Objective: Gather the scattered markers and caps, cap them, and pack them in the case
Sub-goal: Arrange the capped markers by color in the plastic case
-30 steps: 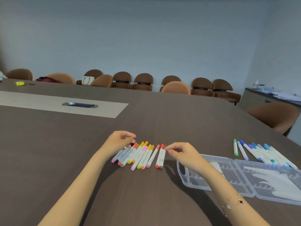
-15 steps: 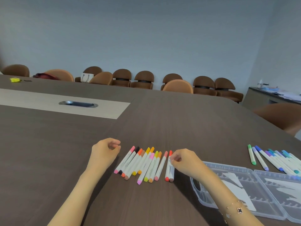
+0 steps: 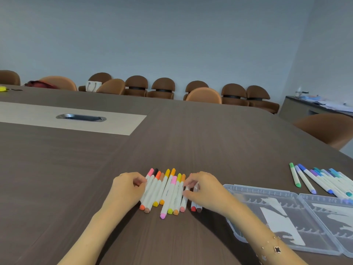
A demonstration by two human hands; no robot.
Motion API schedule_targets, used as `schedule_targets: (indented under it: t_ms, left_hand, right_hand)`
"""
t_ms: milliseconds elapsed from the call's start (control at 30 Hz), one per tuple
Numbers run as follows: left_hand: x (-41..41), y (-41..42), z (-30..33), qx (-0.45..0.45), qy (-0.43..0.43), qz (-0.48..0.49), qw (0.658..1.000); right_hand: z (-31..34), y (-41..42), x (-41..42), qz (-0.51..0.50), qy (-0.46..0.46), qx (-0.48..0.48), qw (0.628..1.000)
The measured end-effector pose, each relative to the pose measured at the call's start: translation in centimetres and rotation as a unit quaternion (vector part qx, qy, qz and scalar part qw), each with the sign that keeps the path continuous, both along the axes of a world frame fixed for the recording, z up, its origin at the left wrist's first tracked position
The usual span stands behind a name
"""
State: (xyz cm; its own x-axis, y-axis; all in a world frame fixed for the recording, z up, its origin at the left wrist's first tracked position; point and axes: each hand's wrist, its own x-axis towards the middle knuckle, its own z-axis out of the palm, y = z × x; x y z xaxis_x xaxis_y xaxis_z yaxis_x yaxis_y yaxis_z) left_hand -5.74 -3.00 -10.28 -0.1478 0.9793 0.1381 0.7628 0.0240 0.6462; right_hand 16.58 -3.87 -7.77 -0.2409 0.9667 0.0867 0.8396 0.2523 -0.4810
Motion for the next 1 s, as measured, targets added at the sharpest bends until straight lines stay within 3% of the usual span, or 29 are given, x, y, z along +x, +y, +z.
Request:
schedule_targets:
  t_ms: [233,533,733,867,1000]
  left_hand:
    - [0.4,0.2,0.2,-0.012,-0.026,-0.017,0.999]
    - [0.3,0.0,0.7,0.016,-0.034,0.0,0.999]
    - [0.1,-0.1,0.8,0.036,-0.053,0.012,0.998]
    - [0.1,-0.1,0.6,0.012,-0.043,0.023,0.999]
    - [0.1,-0.2,0.6,-0.012,-0.047,0.009,0.999]
  right_hand:
    - [-0.3,-0.4,-2.0,0.043,-0.026,0.031,0.998]
    - [-0.3,-1.0,-3.2,-0.003,-0.06,0.054,0.997]
    - [0.9,-0.7,-5.8,-0.038,-0.134,-0.054,0.989]
    - [0.9,-0.1,-6.6,-0.045,-0.179,-0.056,0.981]
    - [1.1,-0.1,-6.5,-0.052,-0.142,-0.066,0.986]
